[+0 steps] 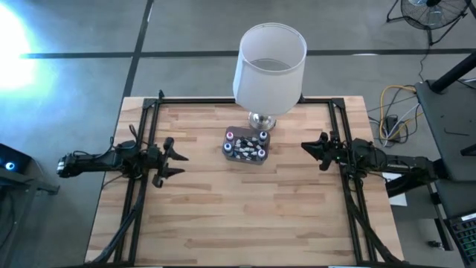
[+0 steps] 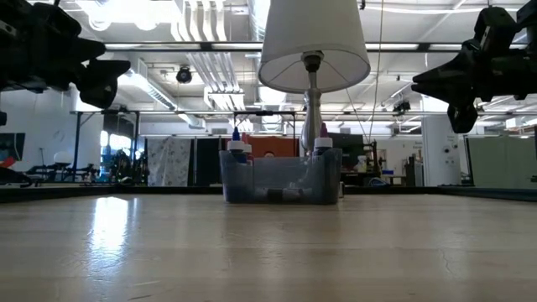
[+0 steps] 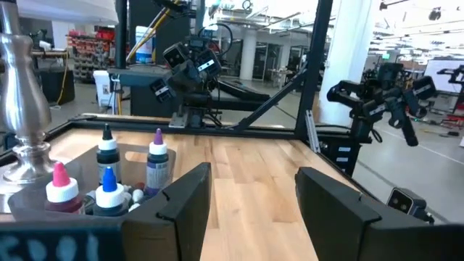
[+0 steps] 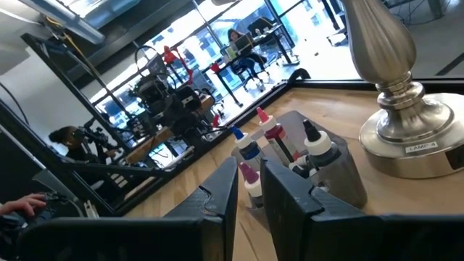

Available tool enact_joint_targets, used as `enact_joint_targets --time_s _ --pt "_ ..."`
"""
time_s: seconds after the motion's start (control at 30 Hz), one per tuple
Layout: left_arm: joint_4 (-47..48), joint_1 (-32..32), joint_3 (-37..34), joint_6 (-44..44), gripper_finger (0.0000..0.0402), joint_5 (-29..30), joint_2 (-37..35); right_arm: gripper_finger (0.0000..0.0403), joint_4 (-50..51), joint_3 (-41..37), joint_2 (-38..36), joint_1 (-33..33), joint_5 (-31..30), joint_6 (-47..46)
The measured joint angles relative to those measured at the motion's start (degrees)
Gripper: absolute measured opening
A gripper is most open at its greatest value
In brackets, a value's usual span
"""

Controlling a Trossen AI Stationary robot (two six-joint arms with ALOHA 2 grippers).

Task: Pick & Place food coloring
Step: Return to Home Position

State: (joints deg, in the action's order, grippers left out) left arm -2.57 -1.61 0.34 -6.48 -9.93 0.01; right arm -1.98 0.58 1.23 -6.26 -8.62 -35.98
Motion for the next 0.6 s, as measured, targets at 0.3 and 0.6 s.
enact_joint_targets --time_s 0.3,0.6 --pt "-0.09 0.0 0.07 -0.19 0.0179 -0.02 0.23 0.0057 0.0 0.0 -0.02 0.0 0.0 0.01" --pt "-0.13 0.0 0.17 -0.19 0.0179 -0.04 0.99 0.0057 0.0 0.0 0.0 0.0 0.02 -0.01"
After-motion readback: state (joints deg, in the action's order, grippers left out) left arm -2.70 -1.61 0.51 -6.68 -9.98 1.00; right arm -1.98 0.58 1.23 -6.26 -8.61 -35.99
